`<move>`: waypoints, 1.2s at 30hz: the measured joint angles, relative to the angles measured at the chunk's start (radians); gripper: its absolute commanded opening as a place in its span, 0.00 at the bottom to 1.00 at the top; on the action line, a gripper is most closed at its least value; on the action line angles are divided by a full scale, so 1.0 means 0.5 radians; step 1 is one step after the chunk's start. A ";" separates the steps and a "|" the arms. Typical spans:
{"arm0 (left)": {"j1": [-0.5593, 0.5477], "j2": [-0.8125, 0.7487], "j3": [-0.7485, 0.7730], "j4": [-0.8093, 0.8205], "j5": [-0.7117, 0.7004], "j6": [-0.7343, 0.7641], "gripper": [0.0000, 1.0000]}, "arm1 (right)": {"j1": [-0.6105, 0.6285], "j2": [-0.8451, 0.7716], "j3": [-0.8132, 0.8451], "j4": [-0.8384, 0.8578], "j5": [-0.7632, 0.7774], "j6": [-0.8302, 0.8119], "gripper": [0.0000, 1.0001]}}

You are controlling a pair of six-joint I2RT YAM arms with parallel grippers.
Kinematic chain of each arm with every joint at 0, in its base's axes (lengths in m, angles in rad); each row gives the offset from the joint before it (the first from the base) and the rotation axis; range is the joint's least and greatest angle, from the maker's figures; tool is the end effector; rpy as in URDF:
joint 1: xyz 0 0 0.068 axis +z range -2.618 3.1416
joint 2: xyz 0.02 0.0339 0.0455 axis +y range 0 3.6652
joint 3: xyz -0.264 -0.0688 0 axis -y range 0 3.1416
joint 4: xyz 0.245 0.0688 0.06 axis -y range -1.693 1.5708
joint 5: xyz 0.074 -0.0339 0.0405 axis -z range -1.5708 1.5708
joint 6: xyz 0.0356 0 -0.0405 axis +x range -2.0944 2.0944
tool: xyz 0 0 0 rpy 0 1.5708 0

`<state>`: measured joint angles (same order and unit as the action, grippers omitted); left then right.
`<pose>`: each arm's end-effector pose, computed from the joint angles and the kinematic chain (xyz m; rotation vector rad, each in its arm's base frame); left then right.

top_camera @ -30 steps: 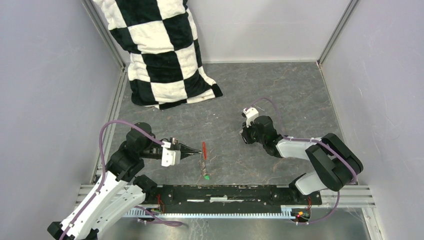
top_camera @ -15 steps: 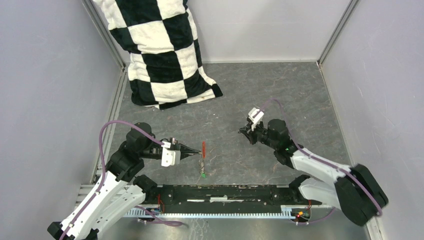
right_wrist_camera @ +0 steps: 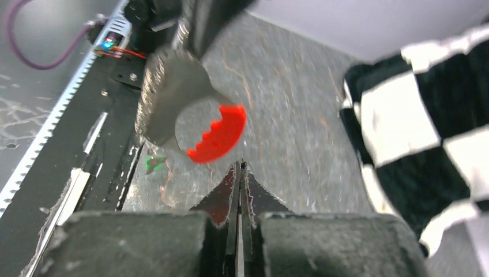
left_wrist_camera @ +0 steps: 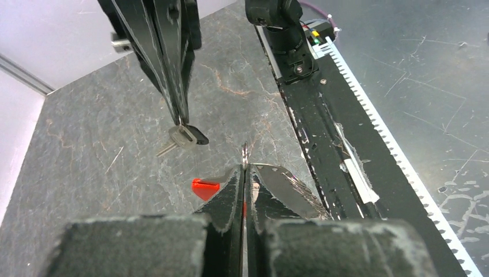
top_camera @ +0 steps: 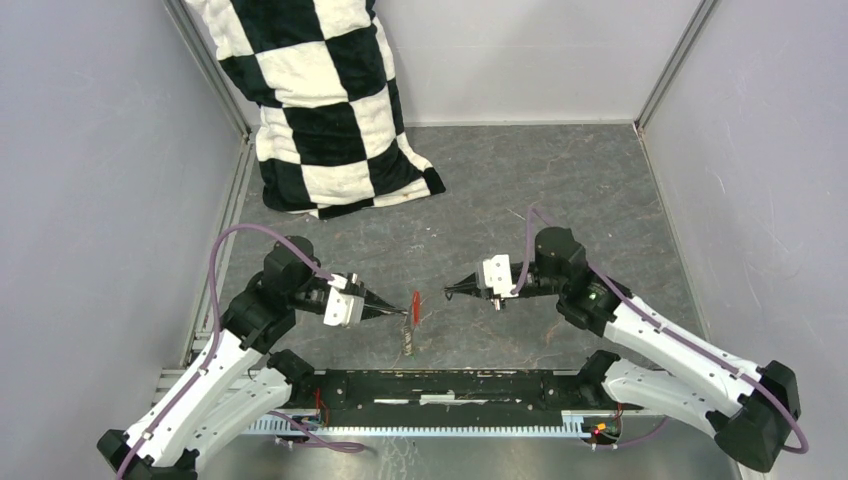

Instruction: Put the keys on the keyring

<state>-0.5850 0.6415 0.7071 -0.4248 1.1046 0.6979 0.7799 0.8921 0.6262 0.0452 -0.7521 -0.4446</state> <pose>0.0936 -0.1001 0.3158 1.5858 0.9204 -0.9717 0.1279 0.1607 0.2906 -1.4475 1.1059 0.9082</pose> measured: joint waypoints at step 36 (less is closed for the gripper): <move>0.000 0.028 0.028 -0.317 0.111 0.452 0.02 | 0.500 0.544 0.883 -0.800 -0.225 -0.790 0.01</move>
<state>-0.5850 0.6556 0.7212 -0.5831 1.1603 0.9237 1.0302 1.1641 1.0676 -0.3546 -0.8646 -0.8394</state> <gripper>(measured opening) 0.032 0.010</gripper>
